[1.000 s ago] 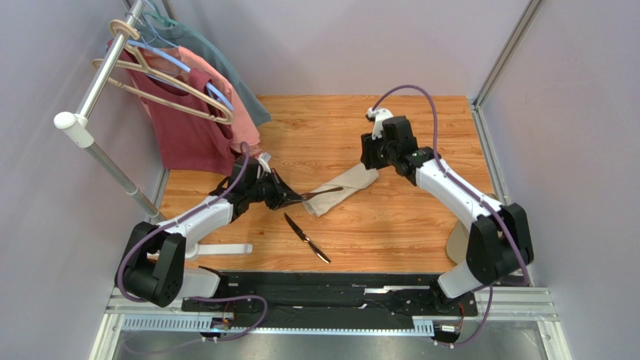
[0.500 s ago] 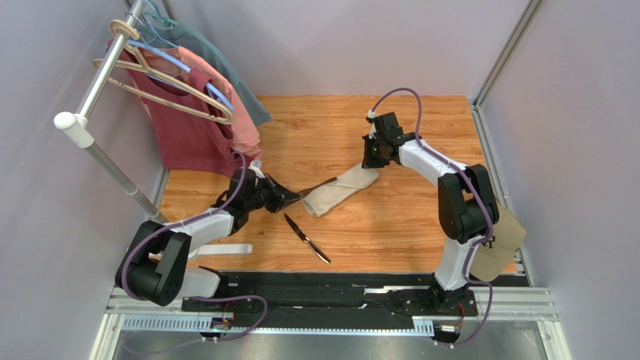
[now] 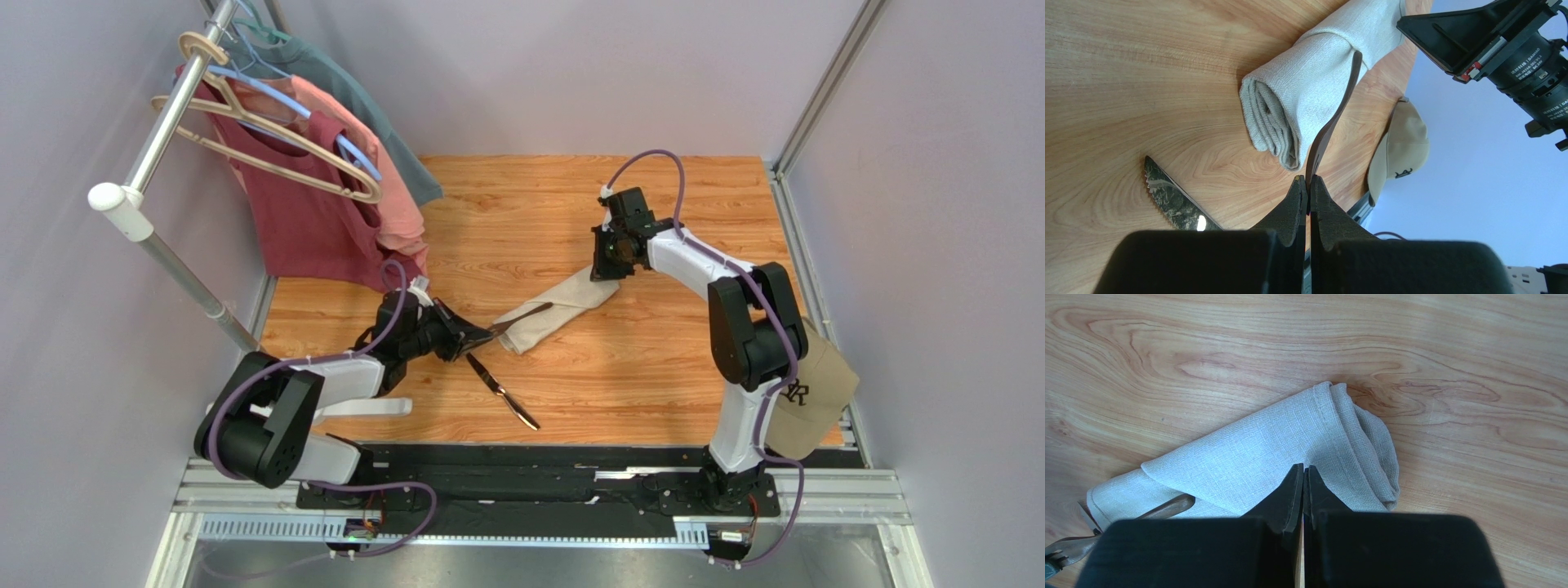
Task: Fold the napkin into a case and place the utensils inside
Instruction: Insert the fork into the folded napkin.
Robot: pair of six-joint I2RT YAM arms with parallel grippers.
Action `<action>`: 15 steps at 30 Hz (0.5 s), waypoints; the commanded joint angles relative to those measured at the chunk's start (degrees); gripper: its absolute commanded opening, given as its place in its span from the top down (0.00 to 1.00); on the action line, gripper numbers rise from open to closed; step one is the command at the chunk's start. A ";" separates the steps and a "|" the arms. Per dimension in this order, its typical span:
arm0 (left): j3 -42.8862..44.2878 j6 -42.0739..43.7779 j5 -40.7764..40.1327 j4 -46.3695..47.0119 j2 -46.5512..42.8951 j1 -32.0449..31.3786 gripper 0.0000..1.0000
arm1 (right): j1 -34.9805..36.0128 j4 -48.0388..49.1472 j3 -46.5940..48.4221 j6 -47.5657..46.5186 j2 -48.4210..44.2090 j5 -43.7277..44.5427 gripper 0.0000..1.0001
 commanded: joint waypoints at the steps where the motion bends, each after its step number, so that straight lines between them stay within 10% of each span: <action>1: -0.03 -1.28 0.03 4.68 1.37 -0.76 1.00 | 0.10 1.21 1.19 0.78 0.63 0.82 1.00; 15: -0.56 -3.48 -1.90 6.00 4.36 -1.81 1.00 | 0.01 0.60 2.33 1.84 2.91 3.72 1.00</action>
